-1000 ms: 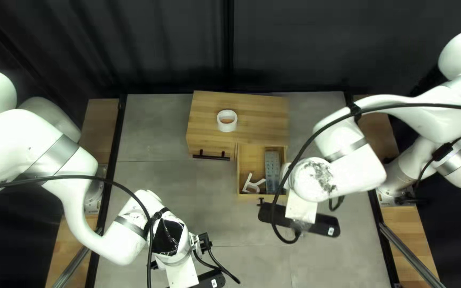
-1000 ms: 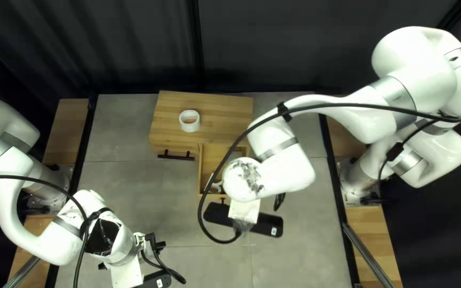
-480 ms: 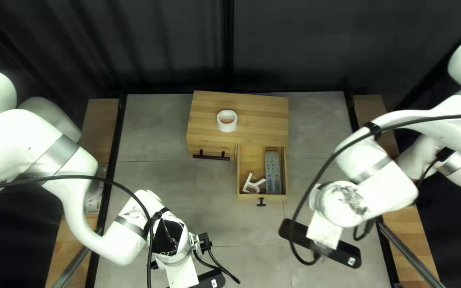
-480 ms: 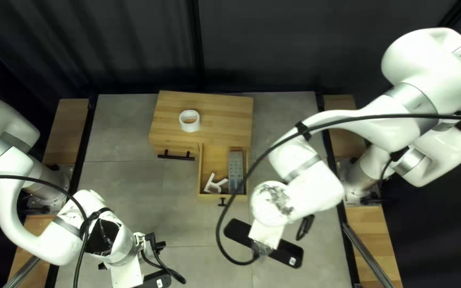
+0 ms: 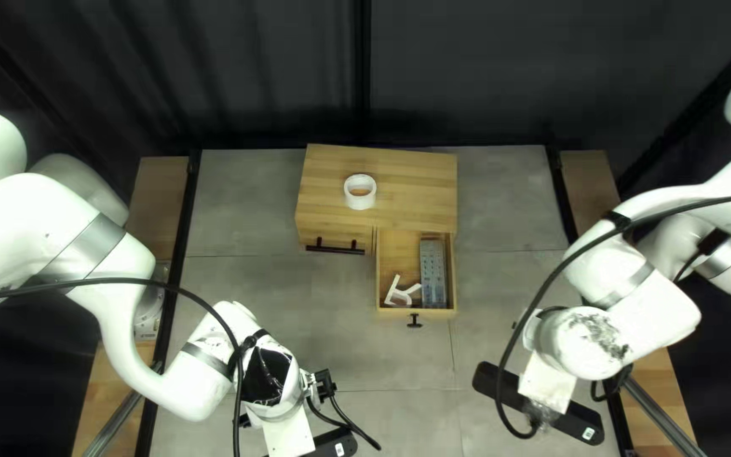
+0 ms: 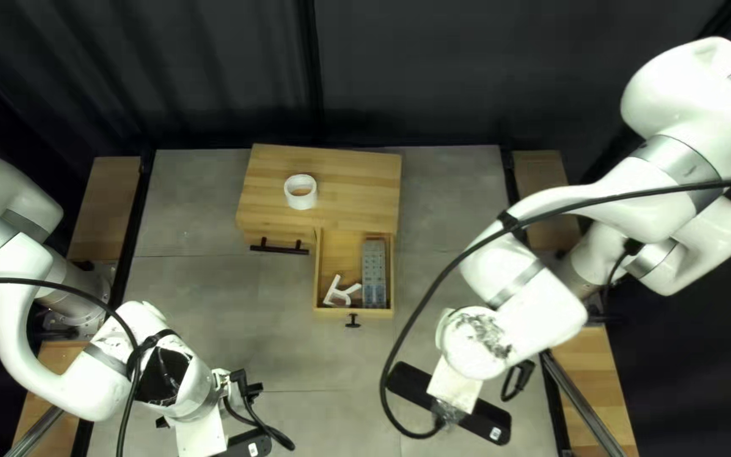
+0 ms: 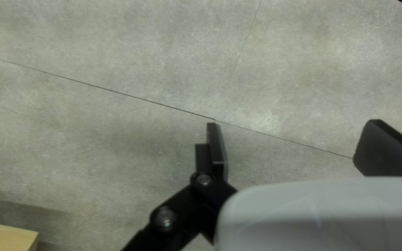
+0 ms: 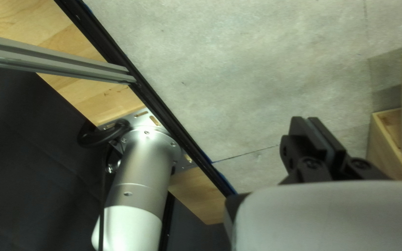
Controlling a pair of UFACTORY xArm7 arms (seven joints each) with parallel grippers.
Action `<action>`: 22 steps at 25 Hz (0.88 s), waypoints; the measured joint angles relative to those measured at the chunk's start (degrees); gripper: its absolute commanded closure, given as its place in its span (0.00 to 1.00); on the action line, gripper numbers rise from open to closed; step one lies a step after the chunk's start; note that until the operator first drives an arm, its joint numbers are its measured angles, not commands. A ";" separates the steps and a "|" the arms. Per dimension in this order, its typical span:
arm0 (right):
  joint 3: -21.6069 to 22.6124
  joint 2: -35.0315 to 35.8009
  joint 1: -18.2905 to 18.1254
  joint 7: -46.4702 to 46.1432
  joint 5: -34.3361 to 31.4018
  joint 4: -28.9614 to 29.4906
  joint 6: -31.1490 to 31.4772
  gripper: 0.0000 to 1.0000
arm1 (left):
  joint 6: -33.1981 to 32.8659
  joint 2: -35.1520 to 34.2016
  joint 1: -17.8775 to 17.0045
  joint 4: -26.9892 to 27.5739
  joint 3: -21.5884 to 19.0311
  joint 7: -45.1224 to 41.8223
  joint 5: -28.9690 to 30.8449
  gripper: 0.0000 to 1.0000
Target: Open drawers and place objects into drawer and close
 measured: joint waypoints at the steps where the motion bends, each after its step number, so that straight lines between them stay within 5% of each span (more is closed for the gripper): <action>1: 0.30 -0.31 0.17 0.67 0.07 -0.59 -0.60 1.00 | 0.00 0.00 0.00 0.00 0.00 0.00 0.00 0.00; 2: 0.58 -0.55 0.32 1.31 0.13 -1.18 -1.22 1.00 | 0.00 0.00 0.00 0.00 0.00 0.00 0.00 0.00; 4: 1.11 -0.81 0.65 2.45 0.29 -2.16 -2.59 0.02 | 0.00 0.00 0.00 0.00 0.00 0.00 0.00 0.00; 22: 4.21 -0.59 2.65 8.02 1.44 -3.19 -6.70 0.00 | 0.00 0.00 0.00 0.00 0.00 0.00 0.00 0.00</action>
